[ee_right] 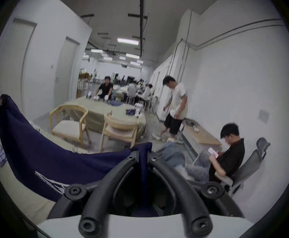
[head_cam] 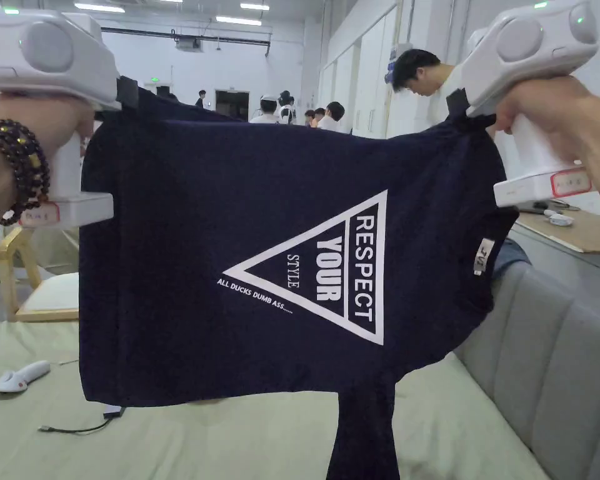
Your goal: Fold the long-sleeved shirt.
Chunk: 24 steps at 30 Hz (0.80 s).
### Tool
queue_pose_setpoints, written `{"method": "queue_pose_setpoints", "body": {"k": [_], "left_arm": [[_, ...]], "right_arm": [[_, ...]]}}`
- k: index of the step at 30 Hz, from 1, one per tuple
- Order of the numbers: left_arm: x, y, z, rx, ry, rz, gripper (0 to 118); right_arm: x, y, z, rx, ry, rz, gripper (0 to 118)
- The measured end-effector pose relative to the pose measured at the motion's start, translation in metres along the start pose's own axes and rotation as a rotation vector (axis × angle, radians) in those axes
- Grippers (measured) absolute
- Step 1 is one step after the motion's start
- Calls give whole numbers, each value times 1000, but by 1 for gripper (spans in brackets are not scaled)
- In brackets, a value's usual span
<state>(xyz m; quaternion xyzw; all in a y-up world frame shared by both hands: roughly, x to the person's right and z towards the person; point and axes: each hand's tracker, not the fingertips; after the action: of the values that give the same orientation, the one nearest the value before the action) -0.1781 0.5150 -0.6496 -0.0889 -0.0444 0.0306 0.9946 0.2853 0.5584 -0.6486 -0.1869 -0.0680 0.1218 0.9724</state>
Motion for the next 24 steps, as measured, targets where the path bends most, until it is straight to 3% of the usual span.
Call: {"method": "queue_pose_setpoints", "body": {"k": [3,11,21,24], "left_arm": [[-5,-62,-19,-78,9,-13,12],[-29,-187,-25,-261,7,49,12],[-36,-268,102,-312,7,12,12],[-46,-318,153,-392,-39,45,12]], "right_arm": [[-18,-58,-34,-85,39,-30,6],[-51,-174,-75,-221,126,5,6],[-63,-283,39,-244,252,57,6],[-76,-347,84,-311,335,149,6]]}}
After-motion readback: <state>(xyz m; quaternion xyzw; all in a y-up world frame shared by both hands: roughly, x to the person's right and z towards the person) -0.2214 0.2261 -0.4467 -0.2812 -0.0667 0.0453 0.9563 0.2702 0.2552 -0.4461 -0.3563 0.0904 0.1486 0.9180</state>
